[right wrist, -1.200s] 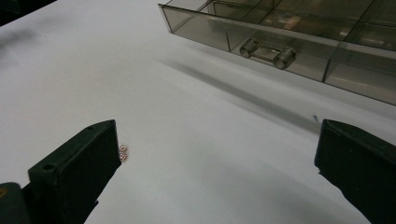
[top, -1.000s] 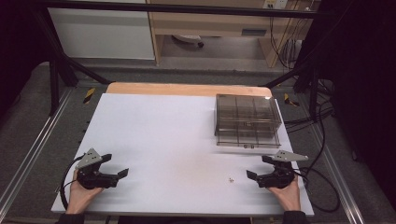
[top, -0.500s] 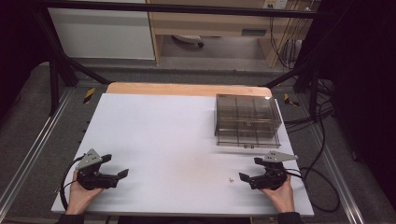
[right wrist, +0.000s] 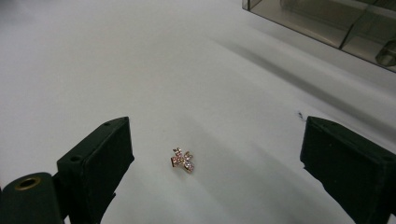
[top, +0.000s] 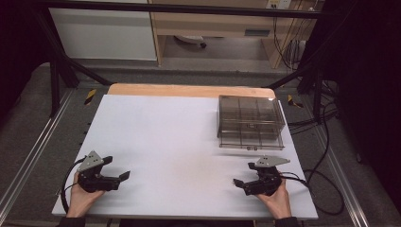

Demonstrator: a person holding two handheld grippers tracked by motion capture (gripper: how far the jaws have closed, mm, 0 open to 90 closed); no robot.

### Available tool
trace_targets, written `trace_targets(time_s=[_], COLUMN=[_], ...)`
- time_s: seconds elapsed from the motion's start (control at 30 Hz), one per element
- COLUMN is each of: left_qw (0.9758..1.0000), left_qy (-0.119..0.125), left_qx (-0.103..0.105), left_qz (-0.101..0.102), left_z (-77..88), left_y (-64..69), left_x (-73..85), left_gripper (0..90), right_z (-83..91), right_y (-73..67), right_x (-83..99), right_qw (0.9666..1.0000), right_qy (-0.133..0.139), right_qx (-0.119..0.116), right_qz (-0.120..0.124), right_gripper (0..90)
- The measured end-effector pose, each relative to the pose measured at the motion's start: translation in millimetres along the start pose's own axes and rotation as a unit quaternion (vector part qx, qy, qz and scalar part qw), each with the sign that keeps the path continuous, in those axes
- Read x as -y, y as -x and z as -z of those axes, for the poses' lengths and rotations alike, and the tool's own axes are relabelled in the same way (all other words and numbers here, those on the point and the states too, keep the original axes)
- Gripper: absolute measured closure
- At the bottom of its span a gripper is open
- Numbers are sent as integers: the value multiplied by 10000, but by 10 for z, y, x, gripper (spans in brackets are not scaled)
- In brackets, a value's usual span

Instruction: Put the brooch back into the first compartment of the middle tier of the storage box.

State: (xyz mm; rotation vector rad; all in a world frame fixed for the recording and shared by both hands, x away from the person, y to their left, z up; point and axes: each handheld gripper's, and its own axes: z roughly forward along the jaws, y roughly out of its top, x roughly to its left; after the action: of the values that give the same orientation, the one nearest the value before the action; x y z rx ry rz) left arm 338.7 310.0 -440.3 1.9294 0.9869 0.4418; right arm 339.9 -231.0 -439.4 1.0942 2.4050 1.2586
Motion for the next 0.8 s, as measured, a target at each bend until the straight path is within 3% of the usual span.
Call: trace_targets(time_s=[0.4,0.43,0.53,0.57,0.8], left_qw=[10000,10000,10000,10000,10000], left_qy=[-9,-10,-16,-17,-21], left_qx=[-22,-27,-29,-30,-32], left_qz=[7,8,12,1,-5], left_z=[6,6,4,3,3], left_y=[-7,-9,-6,-6,-3], left_x=[1,1,1,0,-1], left_gripper=[44,44,44,44,44], right_z=[-96,-107,-116,-125,-129], right_y=[-110,-117,-125,-128,-136], right_x=[10,19,26,32,39], right_qw=[9994,9993,9992,9990,9986], right_qy=[-276,-308,-318,-329,-382], right_qx=[-70,-95,-147,-187,-257], right_qz=[177,189,216,242,276], right_gripper=[283,337,389,450,590])
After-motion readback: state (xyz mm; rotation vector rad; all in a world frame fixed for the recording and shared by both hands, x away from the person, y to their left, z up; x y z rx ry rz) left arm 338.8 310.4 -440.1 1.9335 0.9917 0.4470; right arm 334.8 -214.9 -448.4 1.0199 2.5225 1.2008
